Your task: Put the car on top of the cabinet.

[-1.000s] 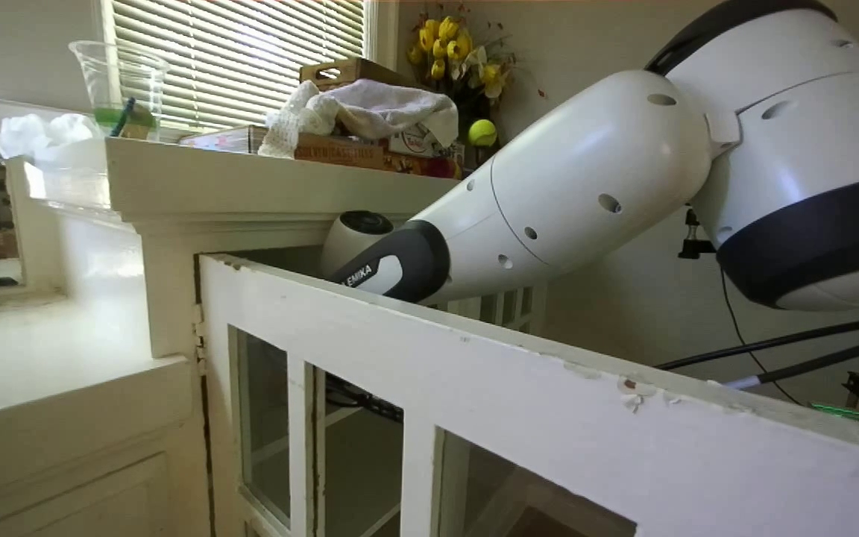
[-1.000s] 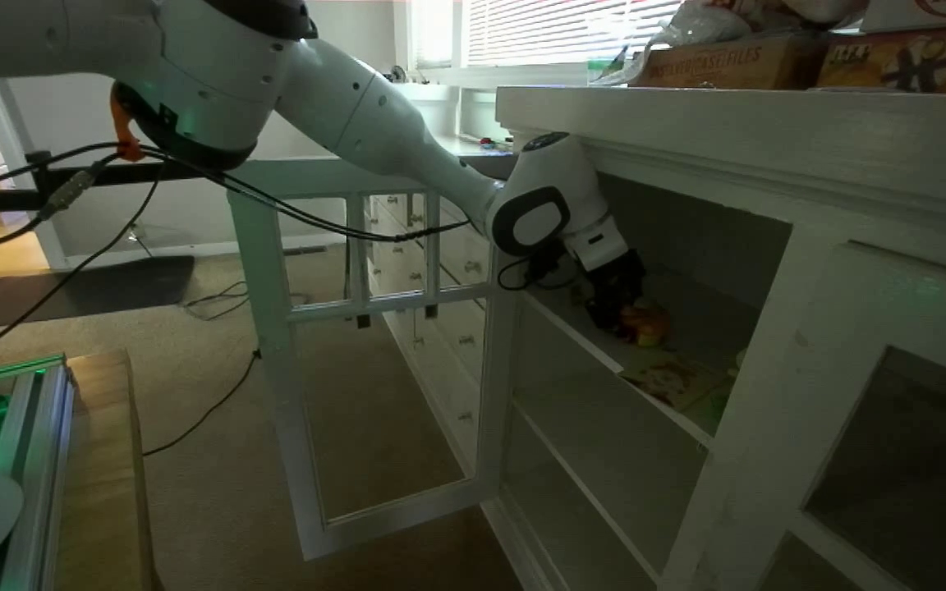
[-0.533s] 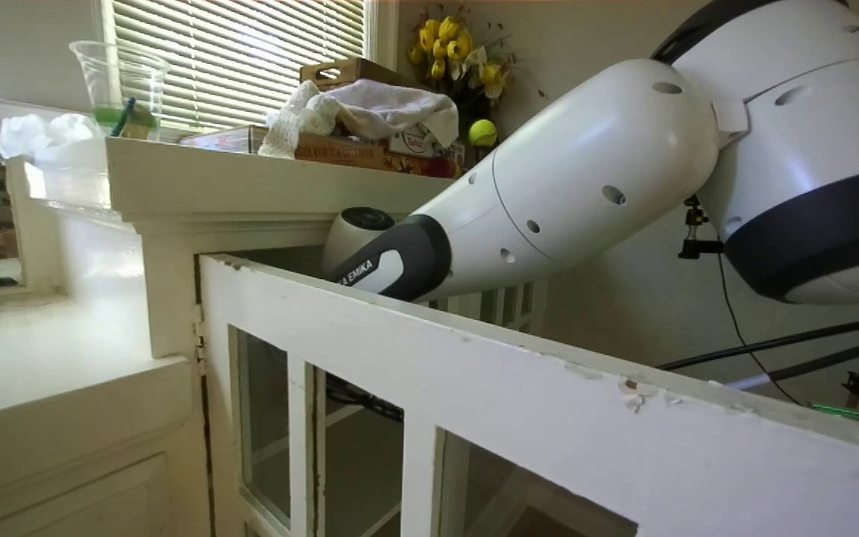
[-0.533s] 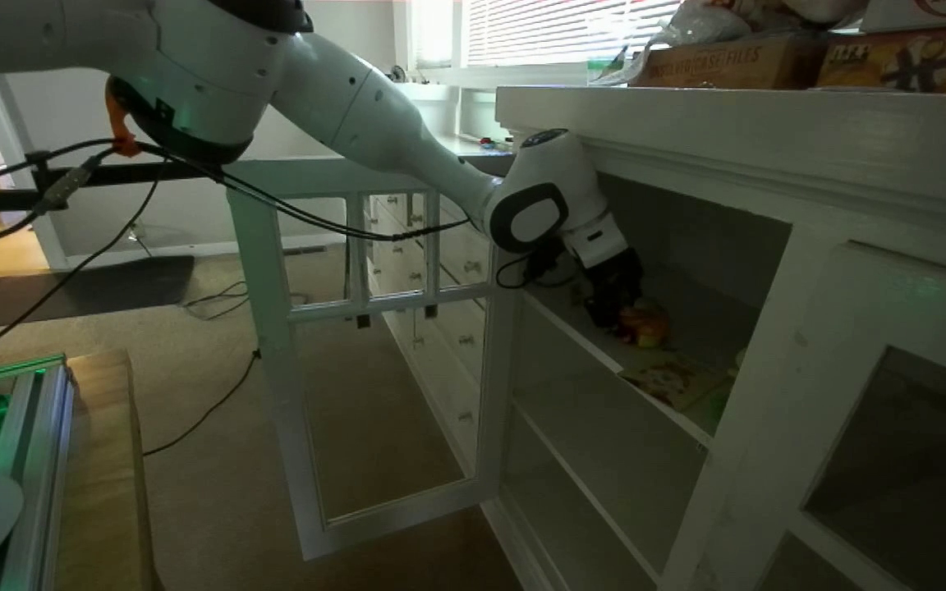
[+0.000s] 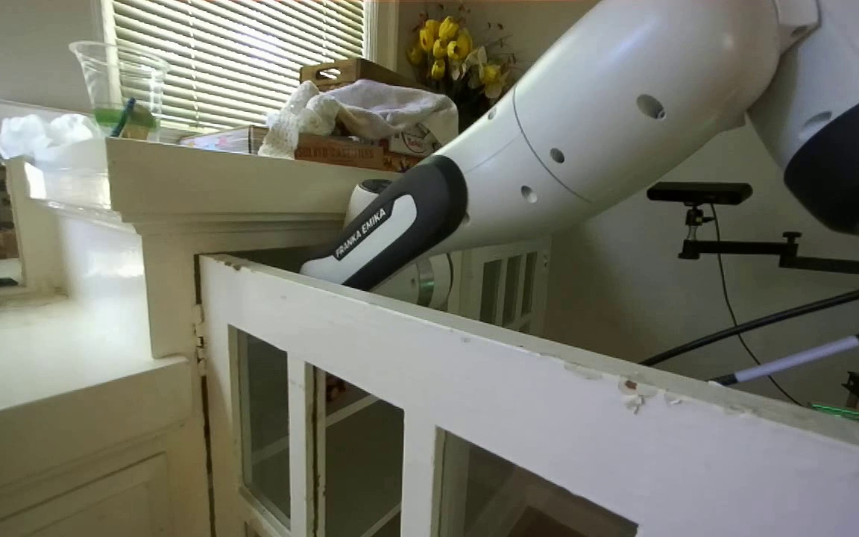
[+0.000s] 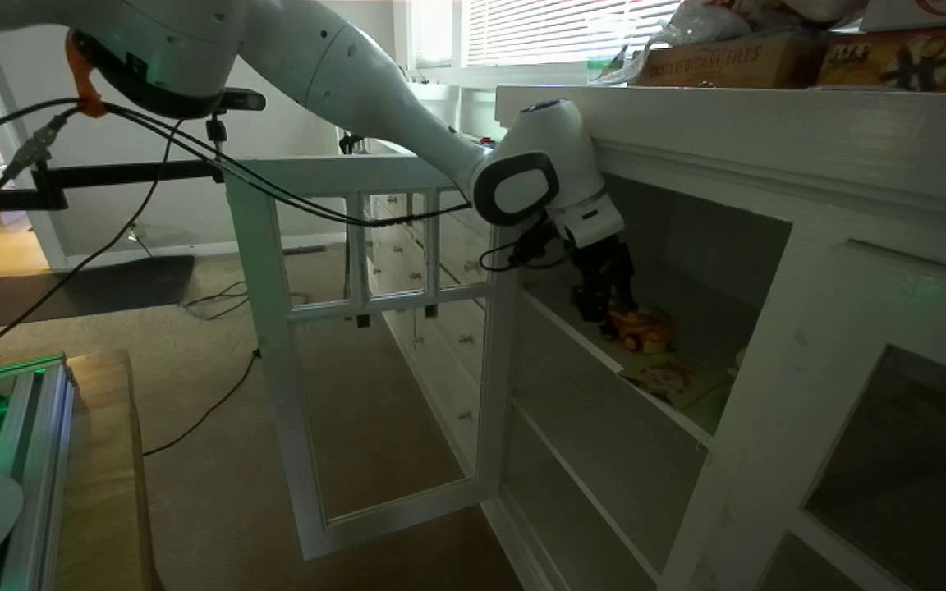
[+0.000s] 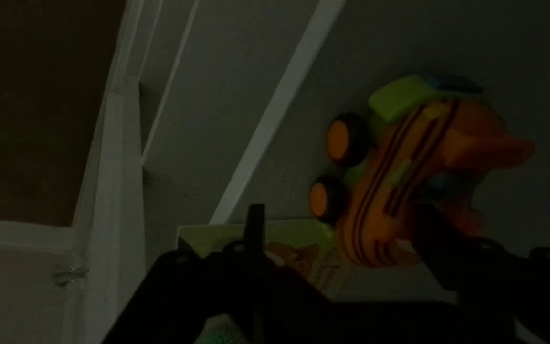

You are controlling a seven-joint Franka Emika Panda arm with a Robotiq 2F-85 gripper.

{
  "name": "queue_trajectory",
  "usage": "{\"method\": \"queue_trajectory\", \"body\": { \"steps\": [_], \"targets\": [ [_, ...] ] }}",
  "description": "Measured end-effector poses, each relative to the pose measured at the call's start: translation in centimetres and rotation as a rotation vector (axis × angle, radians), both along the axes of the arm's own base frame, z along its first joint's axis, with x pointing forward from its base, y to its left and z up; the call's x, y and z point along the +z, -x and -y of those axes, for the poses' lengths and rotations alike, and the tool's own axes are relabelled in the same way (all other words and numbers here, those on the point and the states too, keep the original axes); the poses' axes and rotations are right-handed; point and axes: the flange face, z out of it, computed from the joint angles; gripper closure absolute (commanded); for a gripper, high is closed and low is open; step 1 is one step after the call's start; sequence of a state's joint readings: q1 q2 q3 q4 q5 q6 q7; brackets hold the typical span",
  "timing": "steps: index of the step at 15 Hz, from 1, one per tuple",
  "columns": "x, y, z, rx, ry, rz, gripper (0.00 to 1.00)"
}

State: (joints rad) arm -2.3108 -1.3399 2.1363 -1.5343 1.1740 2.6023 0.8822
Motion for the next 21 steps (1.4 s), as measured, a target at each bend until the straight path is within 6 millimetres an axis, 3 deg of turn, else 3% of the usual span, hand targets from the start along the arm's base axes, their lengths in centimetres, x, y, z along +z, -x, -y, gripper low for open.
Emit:
{"method": "queue_trajectory", "body": {
  "steps": [3, 4, 6, 14, 21],
  "targets": [
    [1.3, 1.1, 0.4, 0.006, -0.003, -0.033, 0.45],
    [1.6, 1.3, 0.5, 0.009, -0.004, -0.039, 0.11],
    [2.0, 1.5, 0.6, 0.02, -0.009, -0.041, 0.0],
    [1.8, 1.1, 0.1, 0.043, -0.072, -0.005, 0.0],
    [0.2, 0.6, 1.1, 0.032, -0.082, 0.003, 0.0]
  ]
}}
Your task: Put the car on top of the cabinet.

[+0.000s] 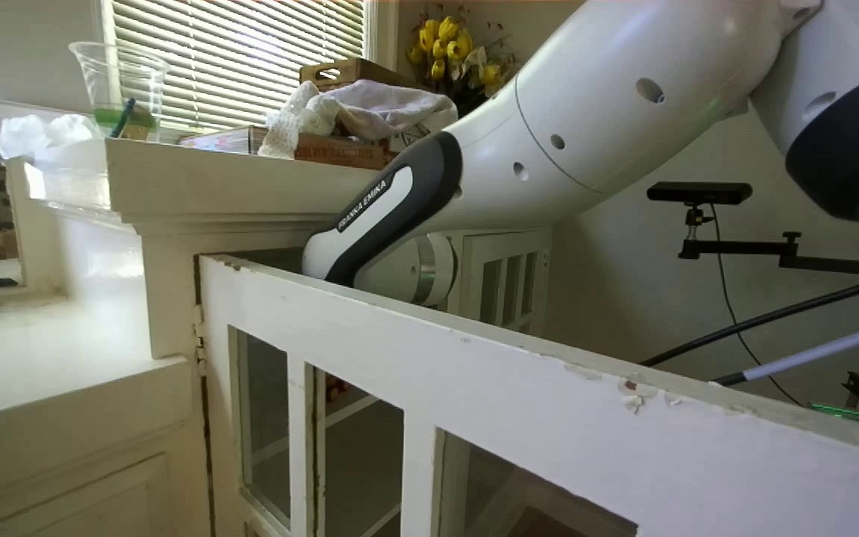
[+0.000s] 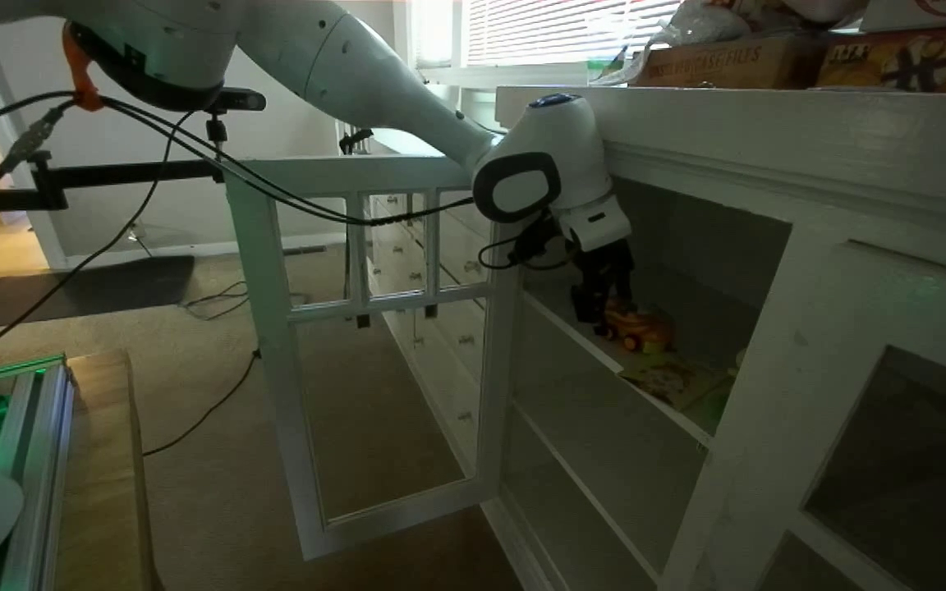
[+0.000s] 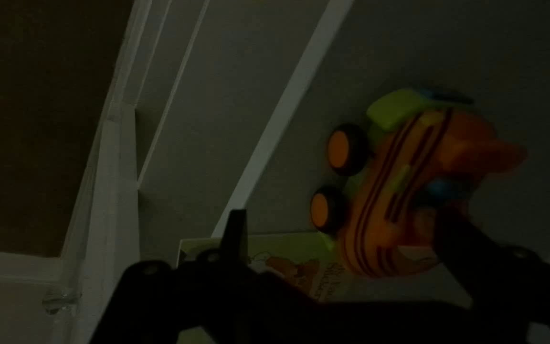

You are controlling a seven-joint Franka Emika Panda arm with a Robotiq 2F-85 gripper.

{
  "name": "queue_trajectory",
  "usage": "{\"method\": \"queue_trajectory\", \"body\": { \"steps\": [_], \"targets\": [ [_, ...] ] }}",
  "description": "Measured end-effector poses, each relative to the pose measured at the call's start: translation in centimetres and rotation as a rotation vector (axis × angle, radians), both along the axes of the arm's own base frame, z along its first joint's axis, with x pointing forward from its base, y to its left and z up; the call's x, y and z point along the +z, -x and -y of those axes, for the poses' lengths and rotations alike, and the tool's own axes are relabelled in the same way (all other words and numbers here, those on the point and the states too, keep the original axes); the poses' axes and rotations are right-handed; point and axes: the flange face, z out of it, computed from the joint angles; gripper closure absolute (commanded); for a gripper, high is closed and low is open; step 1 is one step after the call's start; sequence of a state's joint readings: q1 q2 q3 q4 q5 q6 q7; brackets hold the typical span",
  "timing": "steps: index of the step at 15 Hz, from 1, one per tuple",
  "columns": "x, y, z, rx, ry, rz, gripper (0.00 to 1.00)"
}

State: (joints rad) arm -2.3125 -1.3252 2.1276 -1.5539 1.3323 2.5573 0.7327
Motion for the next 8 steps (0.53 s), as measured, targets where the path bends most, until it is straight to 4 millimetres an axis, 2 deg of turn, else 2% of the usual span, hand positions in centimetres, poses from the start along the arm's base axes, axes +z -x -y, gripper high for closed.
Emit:
{"method": "queue_trajectory", "body": {
  "steps": [4, 8],
  "targets": [
    [-1.2, -0.5, 0.7, 0.002, 0.012, -0.002, 0.0],
    [-2.0, -1.1, 0.6, 0.009, 0.007, 0.005, 0.0]
  ]
}}
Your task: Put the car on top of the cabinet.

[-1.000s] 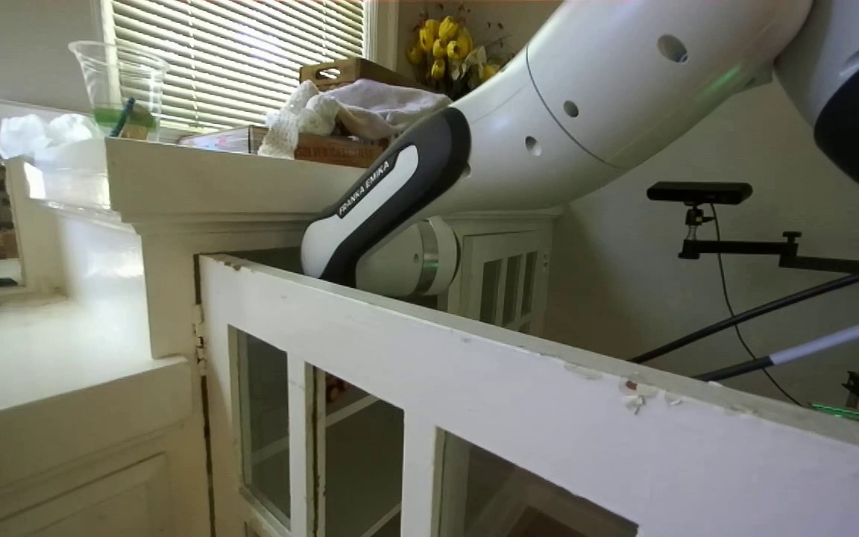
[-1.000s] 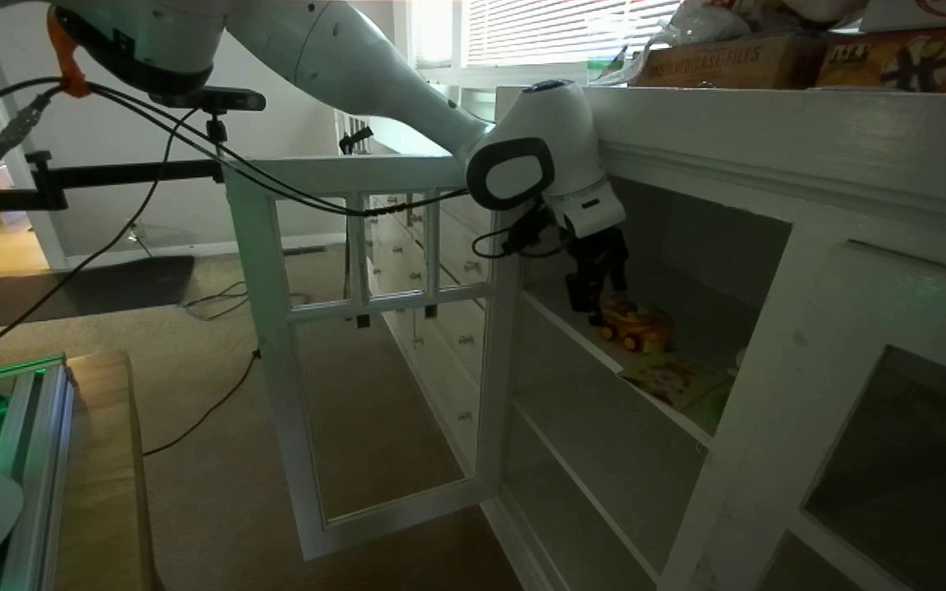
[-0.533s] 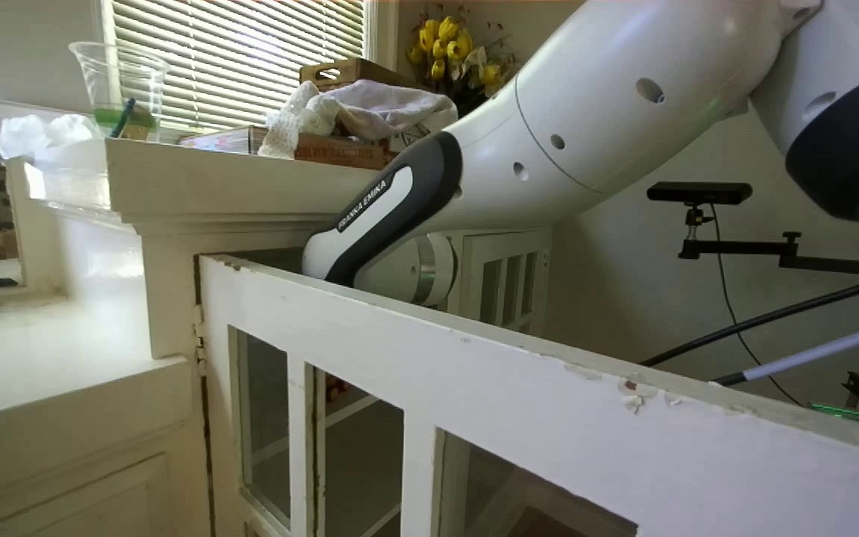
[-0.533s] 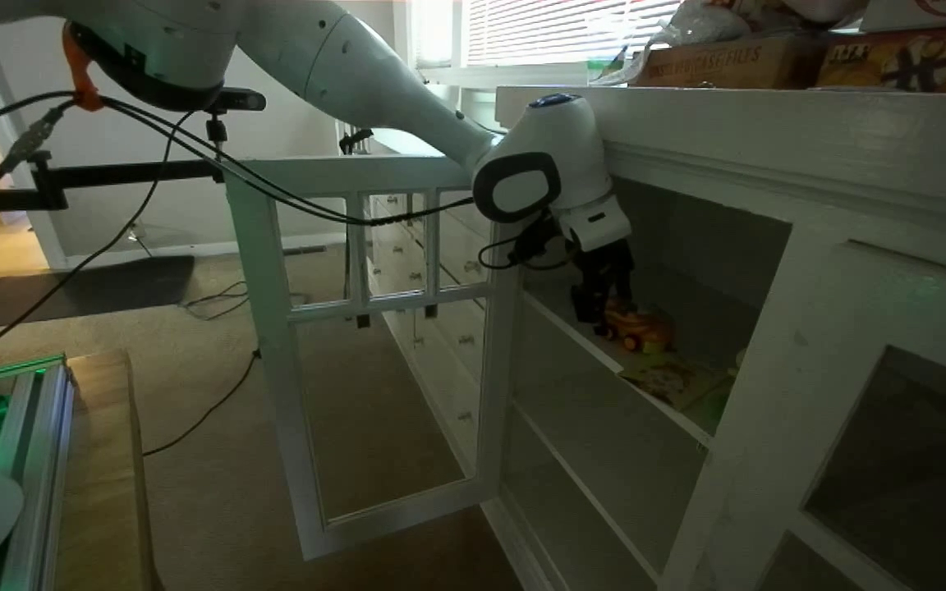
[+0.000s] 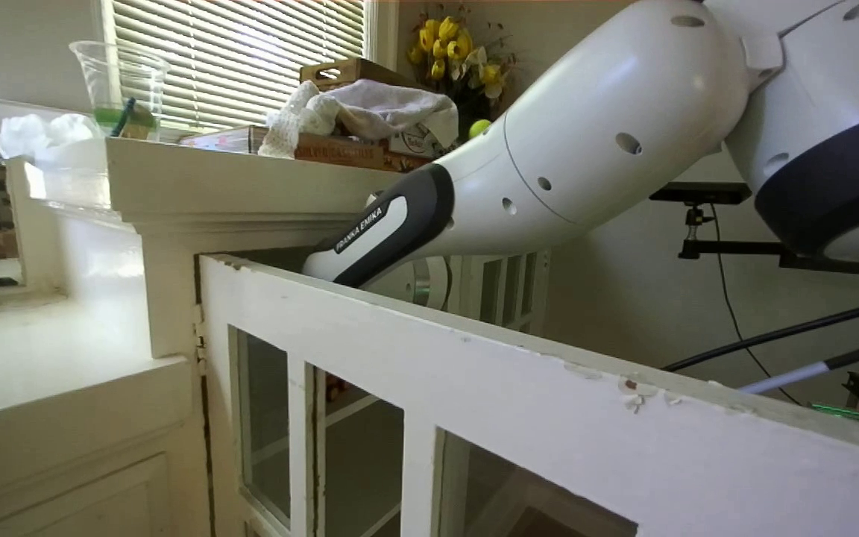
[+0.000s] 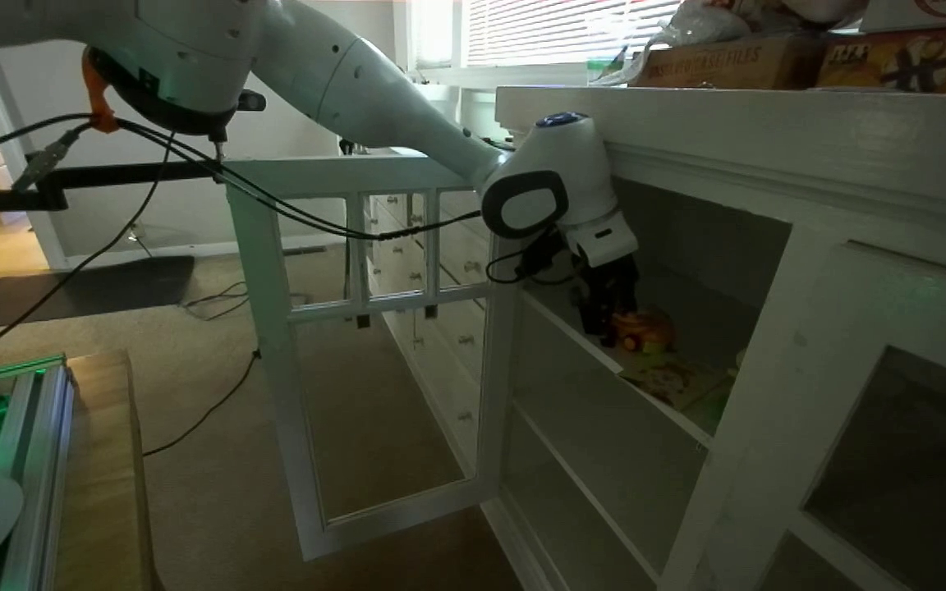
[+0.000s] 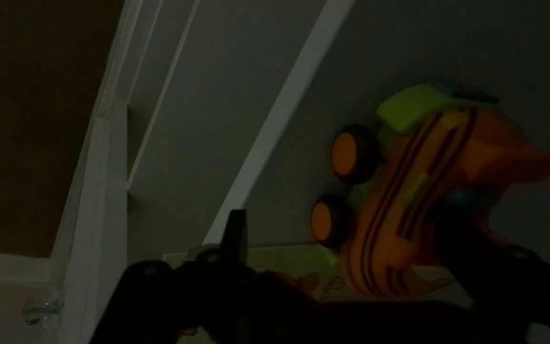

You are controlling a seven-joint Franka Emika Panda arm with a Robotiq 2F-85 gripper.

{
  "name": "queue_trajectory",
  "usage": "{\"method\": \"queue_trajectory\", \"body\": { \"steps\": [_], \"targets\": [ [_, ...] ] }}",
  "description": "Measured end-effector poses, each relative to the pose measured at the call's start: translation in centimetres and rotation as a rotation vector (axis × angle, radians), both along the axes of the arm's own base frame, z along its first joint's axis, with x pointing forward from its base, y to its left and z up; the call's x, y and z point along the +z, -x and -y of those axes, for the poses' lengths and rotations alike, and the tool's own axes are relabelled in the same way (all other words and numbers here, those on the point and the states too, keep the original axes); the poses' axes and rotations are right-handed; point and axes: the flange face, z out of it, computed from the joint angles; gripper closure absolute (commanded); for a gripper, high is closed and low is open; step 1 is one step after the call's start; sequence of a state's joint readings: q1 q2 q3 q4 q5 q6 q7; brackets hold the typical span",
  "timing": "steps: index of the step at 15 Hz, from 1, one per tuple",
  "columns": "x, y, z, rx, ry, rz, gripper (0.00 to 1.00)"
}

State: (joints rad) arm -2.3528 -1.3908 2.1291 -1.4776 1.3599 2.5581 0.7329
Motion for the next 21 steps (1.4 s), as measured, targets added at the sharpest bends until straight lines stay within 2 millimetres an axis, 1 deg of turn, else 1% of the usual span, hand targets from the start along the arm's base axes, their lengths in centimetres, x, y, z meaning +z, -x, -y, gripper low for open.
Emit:
{"method": "queue_trajectory", "body": {
  "steps": [4, 5, 6, 7, 8, 10, 12, 16, 17, 18, 19, 21],
  "targets": [
    [-0.4, -0.5, -0.4, 0.006, -0.009, 0.015, 0.0],
    [-0.4, -0.7, -0.4, 0.007, -0.011, 0.02, 0.25],
    [-0.5, -0.8, -0.4, 0.007, -0.012, 0.026, 0.28],
    [-0.5, -0.9, -0.4, 0.007, -0.012, 0.03, 0.34],
    [-0.5, -1.0, -0.4, 0.006, -0.011, 0.037, 0.43],
    [-0.4, -1.2, -0.4, 0.006, -0.007, 0.056, 0.57],
    [-0.4, -1.5, -0.3, 0.006, 0.001, 0.073, 0.69],
    [-0.3, -1.6, -0.3, 0.007, 0.008, 0.084, 0.96],
    [-0.2, -1.7, -0.3, 0.008, 0.01, 0.089, 0.98],
    [-0.2, -1.7, -0.3, 0.008, 0.01, 0.09, 0.94],
    [-0.2, -1.7, -0.3, 0.008, 0.011, 0.09, 0.96],
    [-0.2, -1.7, -0.3, 0.009, 0.011, 0.09, 0.95]
  ]
}}
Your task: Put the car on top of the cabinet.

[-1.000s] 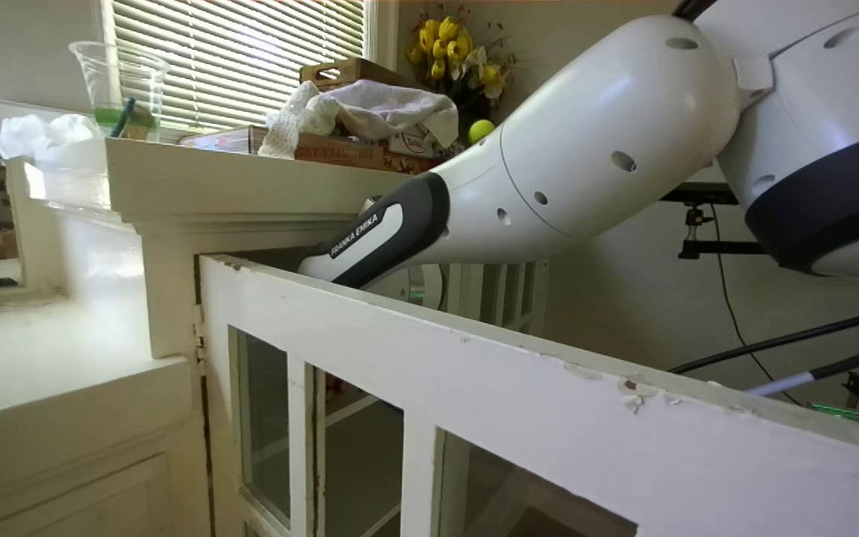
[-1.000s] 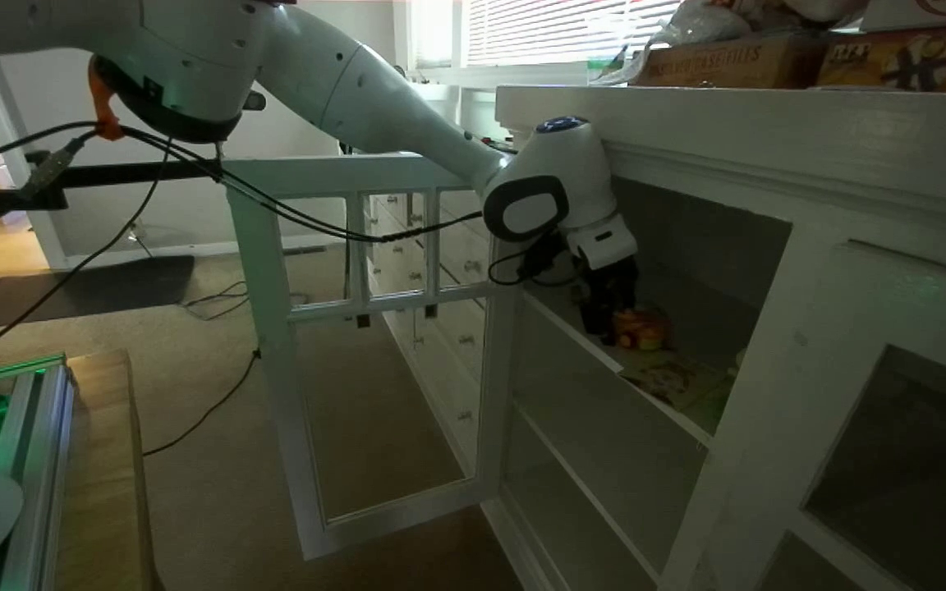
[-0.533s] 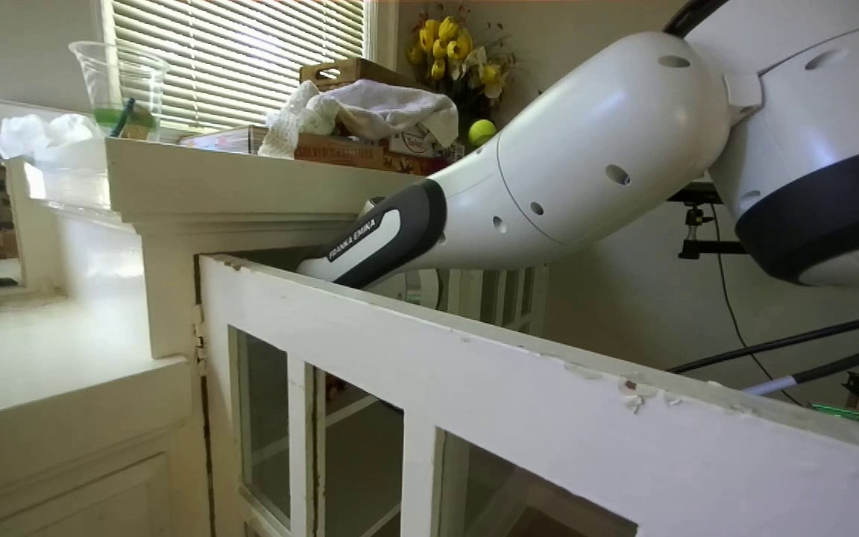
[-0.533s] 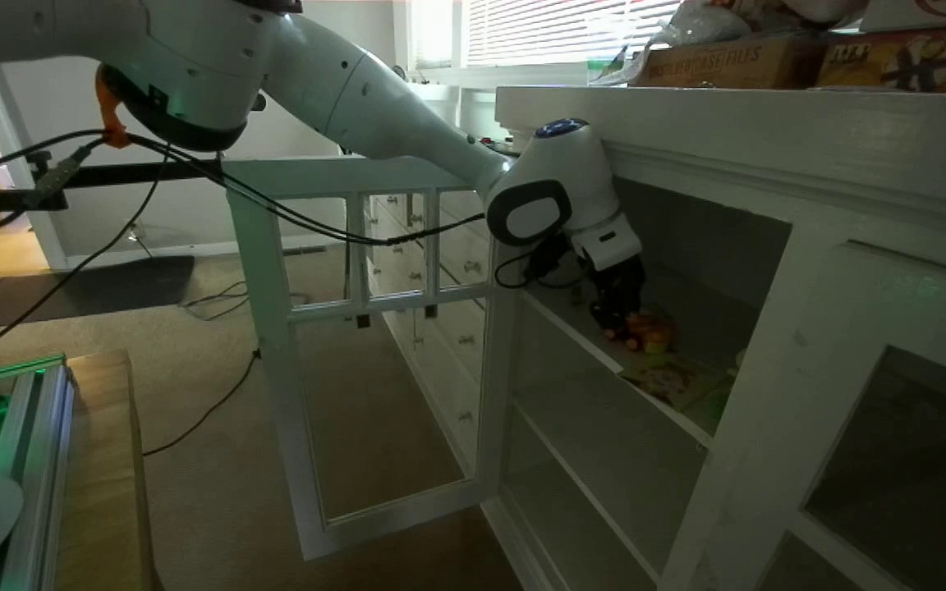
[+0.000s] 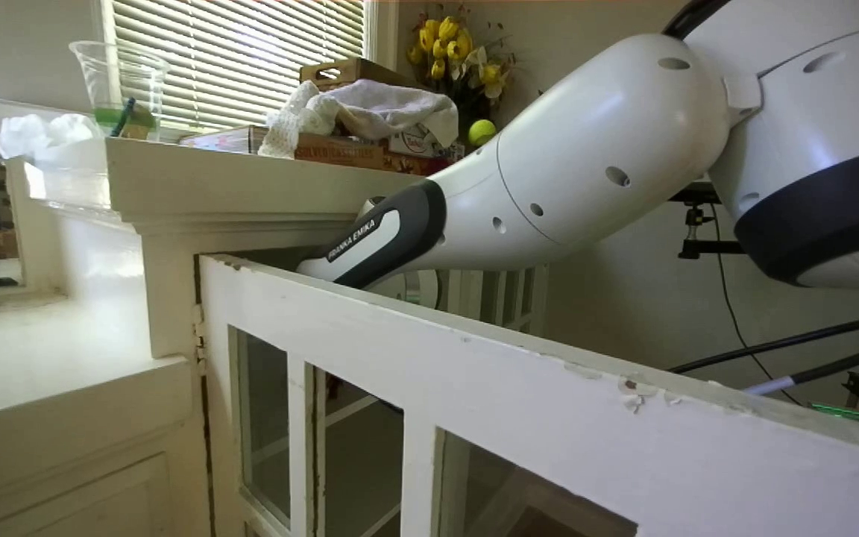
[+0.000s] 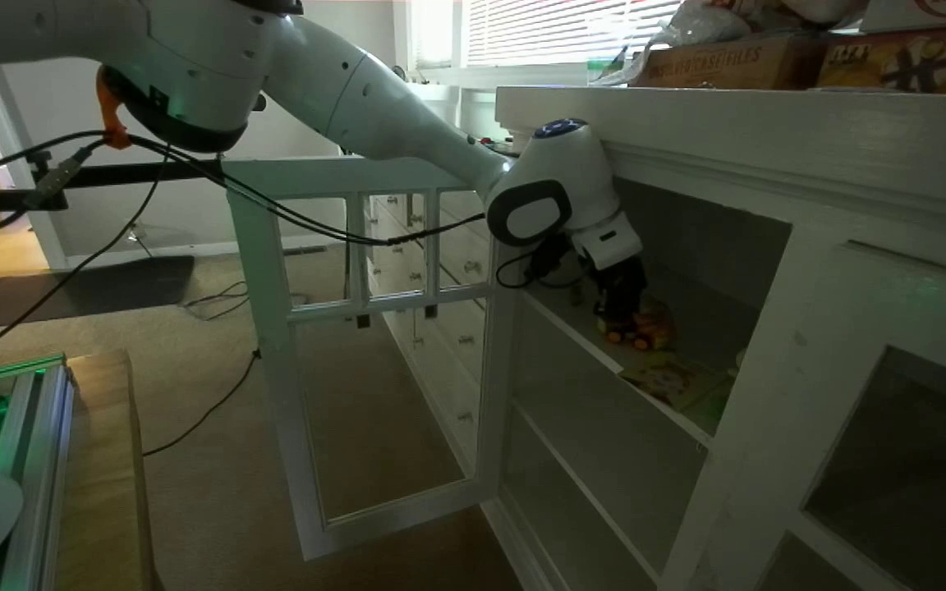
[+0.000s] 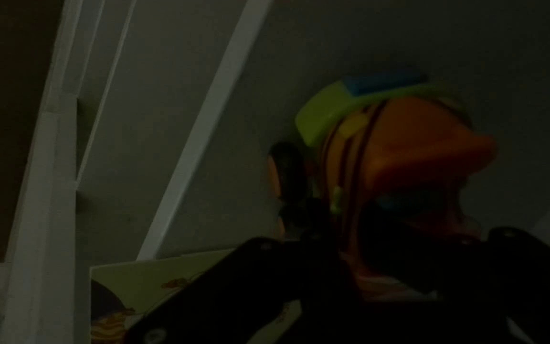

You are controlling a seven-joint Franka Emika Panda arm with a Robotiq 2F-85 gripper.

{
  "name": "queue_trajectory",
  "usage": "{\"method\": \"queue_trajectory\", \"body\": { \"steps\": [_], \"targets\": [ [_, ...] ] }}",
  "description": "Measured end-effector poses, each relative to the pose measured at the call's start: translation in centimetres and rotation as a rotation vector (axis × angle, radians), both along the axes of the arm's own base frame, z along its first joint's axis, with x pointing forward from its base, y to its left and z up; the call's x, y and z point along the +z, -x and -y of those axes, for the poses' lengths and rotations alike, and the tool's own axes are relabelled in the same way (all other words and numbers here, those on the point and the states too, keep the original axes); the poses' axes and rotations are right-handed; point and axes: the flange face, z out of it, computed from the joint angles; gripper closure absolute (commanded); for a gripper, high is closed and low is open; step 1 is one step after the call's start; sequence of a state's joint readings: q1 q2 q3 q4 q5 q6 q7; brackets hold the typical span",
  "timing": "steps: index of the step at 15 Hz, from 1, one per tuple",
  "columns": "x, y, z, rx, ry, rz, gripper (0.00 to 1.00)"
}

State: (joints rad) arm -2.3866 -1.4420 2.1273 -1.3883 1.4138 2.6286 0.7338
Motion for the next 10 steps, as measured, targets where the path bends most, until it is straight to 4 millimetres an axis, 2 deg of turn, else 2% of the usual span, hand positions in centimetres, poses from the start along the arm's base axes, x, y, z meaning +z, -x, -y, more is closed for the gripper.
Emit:
{"method": "queue_trajectory", "body": {
  "steps": [6, 10],
  "targets": [
    [0.1, 0.1, 0.0, -0.001, 0.003, -0.004, 0.95],
    [0.8, 1.3, -0.2, -0.005, 0.015, -0.054, 0.95]
  ]
}}
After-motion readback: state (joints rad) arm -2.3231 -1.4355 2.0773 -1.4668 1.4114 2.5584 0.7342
